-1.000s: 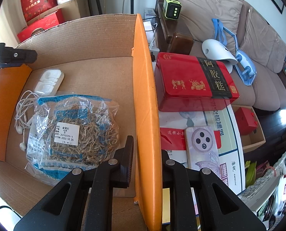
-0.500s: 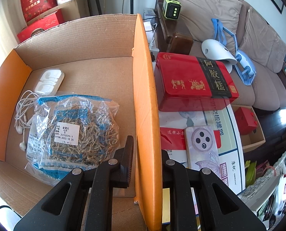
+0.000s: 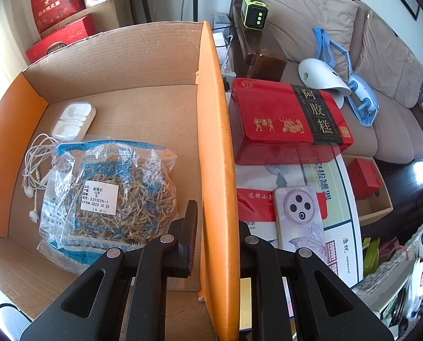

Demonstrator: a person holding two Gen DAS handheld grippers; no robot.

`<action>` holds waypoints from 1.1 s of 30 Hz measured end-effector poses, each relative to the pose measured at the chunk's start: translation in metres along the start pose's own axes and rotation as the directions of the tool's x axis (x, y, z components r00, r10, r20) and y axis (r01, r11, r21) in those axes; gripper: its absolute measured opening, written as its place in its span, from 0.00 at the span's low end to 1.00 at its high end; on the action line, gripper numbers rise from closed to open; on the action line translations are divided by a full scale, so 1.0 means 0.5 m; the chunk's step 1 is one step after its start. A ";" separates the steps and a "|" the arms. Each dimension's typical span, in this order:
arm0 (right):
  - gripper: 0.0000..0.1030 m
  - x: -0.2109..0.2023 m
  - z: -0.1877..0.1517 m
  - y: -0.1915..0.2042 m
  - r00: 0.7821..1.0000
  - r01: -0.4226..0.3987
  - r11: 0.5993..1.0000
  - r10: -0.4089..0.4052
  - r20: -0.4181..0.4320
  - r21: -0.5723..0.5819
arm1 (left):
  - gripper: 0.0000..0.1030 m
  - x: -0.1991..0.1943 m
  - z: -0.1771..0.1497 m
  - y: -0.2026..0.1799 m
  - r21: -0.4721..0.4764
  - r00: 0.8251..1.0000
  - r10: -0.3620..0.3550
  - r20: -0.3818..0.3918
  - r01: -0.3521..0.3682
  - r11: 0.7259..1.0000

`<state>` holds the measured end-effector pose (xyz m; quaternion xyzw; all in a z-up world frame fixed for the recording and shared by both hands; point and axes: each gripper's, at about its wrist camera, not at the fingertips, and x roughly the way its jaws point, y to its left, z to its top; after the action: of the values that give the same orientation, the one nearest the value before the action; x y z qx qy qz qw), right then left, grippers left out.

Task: Organize objects
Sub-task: 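Move the left tool to the clear plastic funnel cup and grasp it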

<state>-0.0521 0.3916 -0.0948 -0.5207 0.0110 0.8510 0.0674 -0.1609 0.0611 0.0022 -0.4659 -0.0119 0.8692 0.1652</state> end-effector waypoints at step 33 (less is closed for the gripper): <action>0.16 0.000 0.002 0.000 1.000 0.004 1.000 -0.005 -0.005 -0.003 | 0.22 0.130 -0.040 0.133 -0.092 0.982 0.126 -0.138 -0.140 0.986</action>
<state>-0.0531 0.3915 -0.0946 -0.5228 0.0086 0.8497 0.0684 -0.1965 0.0148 -0.0731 -0.5297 -0.0139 0.8439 0.0833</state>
